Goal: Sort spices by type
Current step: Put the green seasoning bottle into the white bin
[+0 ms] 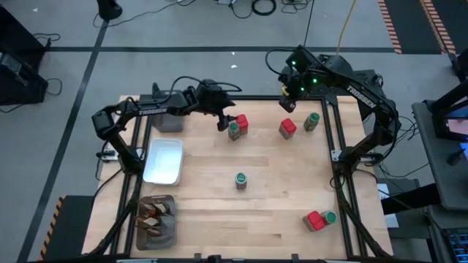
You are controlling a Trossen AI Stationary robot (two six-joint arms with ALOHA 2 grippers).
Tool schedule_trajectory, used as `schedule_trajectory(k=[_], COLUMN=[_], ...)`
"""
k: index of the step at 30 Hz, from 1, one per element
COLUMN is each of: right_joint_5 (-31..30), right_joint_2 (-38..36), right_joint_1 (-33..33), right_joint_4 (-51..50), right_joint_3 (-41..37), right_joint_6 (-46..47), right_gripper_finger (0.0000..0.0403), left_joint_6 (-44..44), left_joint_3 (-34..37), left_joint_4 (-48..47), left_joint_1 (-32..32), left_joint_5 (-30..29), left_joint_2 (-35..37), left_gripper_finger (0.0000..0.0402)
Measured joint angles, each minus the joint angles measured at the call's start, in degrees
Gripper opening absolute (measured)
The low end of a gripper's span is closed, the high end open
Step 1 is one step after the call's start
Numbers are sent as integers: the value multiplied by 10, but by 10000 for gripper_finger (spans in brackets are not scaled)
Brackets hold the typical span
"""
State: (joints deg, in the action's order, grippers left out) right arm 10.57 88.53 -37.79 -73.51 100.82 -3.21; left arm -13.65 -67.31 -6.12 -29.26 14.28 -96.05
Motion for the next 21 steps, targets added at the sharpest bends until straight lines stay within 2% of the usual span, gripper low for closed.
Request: schedule_trajectory(k=[21], right_joint_5=[3], right_joint_2=[-16], right_joint_1=[0], right_joint_4=[-2], right_joint_3=[0], right_joint_6=[-71], right_gripper_finger=[0], left_joint_6=[44], left_joint_3=[12], left_joint_4=[-10], left_joint_1=[46], left_joint_5=[-10], left_joint_2=[-8], left_gripper_finger=[313])
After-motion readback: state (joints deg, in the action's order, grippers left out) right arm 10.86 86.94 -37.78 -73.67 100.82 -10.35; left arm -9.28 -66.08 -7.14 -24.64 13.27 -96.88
